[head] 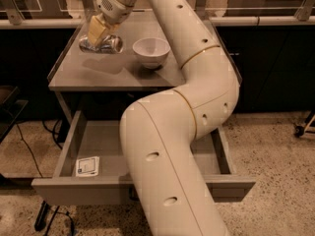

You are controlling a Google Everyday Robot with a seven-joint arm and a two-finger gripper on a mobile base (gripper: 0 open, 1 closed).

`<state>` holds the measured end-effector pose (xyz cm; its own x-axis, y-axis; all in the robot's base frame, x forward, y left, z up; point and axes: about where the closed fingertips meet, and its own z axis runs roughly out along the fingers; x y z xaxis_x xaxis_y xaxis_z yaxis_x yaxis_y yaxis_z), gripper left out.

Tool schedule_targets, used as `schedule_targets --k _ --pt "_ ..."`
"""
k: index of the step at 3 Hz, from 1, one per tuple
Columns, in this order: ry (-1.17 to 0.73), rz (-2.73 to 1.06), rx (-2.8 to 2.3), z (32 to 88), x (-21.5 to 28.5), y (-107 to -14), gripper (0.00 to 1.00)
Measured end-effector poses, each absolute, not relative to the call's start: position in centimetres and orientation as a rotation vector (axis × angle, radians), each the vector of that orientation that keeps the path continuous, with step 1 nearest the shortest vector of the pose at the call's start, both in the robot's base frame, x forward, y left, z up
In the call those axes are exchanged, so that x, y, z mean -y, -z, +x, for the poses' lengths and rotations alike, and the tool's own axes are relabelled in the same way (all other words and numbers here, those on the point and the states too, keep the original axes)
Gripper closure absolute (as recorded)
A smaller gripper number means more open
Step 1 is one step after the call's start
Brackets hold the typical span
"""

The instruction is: Place redbull can into top drawer

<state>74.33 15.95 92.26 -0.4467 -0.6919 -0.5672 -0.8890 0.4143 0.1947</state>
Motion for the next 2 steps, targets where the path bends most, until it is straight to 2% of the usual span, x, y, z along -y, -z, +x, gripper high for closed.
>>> schedule_targets --k 2 --pt "-0.675 -1.342 -2.264 74.72 -16.40 -92.16 1.00"
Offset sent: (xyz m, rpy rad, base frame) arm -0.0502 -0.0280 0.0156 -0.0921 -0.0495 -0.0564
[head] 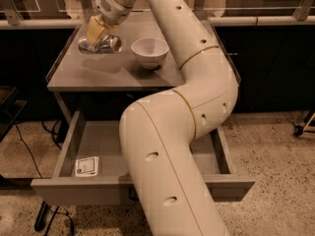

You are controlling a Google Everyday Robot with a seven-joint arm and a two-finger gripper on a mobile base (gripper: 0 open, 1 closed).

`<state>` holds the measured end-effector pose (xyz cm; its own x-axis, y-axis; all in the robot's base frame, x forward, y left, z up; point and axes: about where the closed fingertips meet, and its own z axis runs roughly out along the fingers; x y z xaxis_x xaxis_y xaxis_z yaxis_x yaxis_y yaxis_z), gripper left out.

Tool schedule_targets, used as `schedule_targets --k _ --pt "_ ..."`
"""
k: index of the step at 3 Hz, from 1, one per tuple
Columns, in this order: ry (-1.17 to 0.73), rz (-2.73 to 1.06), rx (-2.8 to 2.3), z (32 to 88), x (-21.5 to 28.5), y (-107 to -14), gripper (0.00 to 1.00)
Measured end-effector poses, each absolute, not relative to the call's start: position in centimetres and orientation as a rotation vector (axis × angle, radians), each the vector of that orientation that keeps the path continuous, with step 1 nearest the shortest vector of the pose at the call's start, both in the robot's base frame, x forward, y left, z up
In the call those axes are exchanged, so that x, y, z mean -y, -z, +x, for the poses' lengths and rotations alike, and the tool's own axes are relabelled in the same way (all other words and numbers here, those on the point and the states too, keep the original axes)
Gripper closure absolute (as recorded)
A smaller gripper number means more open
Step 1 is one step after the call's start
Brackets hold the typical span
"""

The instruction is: Place redbull can into top drawer

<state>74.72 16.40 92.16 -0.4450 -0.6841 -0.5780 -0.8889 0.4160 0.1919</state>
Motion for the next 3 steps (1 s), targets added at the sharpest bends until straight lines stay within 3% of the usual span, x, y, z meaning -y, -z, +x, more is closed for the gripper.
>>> schedule_targets --k 3 --pt "-0.607 -1.136 -2.256 68.6 -11.1 -101.2 1.00"
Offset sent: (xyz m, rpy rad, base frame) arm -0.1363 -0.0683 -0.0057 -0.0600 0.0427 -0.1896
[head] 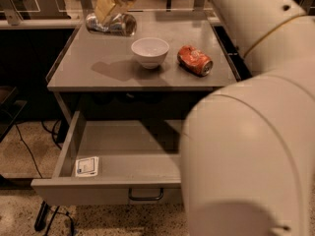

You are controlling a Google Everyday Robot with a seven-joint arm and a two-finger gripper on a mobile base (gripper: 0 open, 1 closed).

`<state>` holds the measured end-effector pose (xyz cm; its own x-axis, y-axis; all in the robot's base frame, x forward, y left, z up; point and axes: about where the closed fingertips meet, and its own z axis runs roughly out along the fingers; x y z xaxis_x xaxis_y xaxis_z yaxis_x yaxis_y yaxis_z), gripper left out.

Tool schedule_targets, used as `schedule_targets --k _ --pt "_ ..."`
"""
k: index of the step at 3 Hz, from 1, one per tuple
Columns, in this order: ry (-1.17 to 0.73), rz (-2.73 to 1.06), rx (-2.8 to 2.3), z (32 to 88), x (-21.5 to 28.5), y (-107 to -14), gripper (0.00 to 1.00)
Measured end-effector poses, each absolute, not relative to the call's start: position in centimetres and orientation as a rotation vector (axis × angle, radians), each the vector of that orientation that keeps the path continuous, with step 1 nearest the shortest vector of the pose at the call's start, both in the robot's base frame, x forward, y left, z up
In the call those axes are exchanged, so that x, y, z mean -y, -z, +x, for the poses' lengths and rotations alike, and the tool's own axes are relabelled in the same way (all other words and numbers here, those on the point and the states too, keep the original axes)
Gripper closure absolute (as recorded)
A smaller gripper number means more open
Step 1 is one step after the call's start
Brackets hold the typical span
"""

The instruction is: Place redbull can into top drawer

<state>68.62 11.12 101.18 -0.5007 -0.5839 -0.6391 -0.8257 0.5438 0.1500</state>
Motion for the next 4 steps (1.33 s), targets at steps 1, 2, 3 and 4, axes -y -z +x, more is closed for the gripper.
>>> schedule_targets --k 1,2,3,4 --pt "-0.616 -1.164 -2.258 66.9 -11.8 -100.9 1.00" --pt "-0.656 -1.158 -2.276 67.7 -10.7 -99.3 1.00" --pt "-0.719 -1.134 -2.278 66.5 -8.4 -98.0 1.00" --pt "-0.762 -1.142 -2.278 62.3 -7.8 -97.2 1.00"
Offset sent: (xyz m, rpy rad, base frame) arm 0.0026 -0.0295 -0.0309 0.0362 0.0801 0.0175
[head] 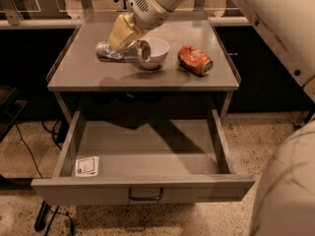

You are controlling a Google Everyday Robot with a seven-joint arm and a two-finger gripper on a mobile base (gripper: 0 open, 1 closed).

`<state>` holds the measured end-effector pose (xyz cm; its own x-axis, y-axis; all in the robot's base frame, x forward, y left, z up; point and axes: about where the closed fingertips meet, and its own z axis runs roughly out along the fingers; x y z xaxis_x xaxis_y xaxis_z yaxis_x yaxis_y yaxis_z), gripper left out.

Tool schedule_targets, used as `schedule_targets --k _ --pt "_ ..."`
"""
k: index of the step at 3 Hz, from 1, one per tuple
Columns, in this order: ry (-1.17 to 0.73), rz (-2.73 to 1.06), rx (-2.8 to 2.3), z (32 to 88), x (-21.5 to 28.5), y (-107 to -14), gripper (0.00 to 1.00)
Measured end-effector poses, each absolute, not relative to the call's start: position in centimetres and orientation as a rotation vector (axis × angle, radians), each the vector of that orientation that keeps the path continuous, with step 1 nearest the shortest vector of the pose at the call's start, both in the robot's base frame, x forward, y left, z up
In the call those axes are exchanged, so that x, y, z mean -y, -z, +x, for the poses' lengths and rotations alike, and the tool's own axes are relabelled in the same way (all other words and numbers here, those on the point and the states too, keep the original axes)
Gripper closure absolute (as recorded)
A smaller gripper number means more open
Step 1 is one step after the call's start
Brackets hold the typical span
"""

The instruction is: Place redbull can into top drawer

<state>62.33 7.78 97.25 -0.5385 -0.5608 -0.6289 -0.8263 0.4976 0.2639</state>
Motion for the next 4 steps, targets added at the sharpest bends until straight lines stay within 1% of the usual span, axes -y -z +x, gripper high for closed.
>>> schedule_targets --k 1,3,4 --pt "-0.774 -1.146 -2.277 62.2 -8.0 -97.1 1.00" --pt "-0.914 -1.165 -2.272 58.5 -10.3 -93.5 1.00" --pt "-0.914 -1.165 -2.272 58.5 -10.3 -93.5 1.00"
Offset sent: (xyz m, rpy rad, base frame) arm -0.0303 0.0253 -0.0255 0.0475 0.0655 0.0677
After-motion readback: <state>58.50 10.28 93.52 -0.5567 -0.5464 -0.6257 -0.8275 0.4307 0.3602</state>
